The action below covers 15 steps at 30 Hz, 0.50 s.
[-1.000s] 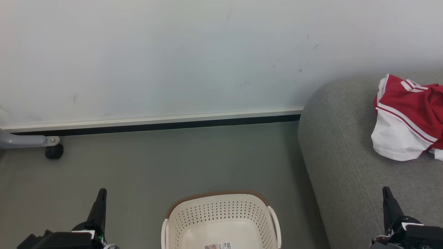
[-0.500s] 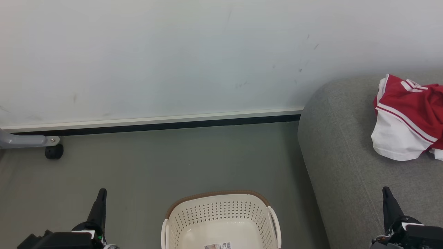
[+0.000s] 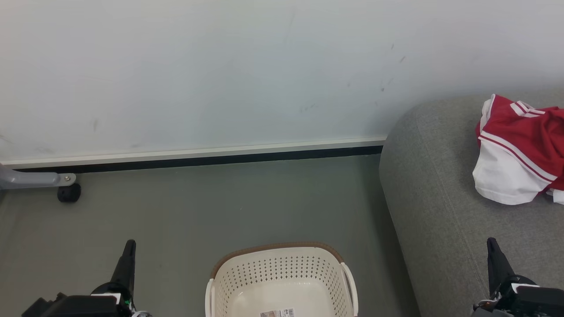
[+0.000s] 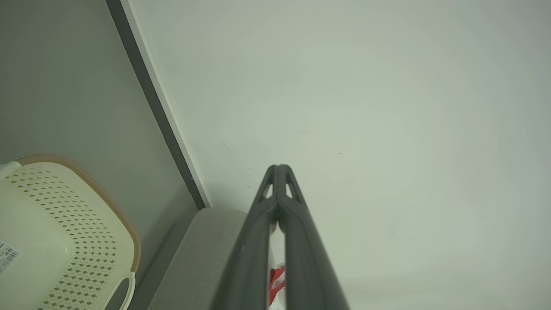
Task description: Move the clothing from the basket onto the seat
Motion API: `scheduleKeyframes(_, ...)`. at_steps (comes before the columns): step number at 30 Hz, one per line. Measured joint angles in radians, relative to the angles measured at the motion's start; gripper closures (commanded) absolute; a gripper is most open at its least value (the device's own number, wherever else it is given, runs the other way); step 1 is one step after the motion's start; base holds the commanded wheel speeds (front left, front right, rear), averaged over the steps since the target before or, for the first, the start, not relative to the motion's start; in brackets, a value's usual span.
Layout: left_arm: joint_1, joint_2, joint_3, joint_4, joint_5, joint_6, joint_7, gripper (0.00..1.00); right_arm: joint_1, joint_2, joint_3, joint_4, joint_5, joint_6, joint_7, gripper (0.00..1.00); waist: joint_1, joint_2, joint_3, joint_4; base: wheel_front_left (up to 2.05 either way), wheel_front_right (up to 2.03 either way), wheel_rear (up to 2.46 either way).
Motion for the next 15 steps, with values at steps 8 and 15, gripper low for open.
scheduleKeyframes(8, 0.0, 0.0, 0.0, 0.0, 0.0, 0.0, 0.0, 1.0, 0.0, 0.0, 0.0, 0.0, 0.0, 0.0, 0.0, 1.0, 0.0, 0.0, 0.0, 0.0, 0.0, 0.0, 0.0)
scheduleKeyframes(15, 0.0, 0.0, 0.0, 0.0, 0.0, 0.0, 0.0, 1.0, 0.0, 0.0, 0.0, 0.0, 0.0, 0.0, 0.0, 1.0, 0.0, 0.0, 0.0, 0.0, 0.0, 0.0, 0.0)
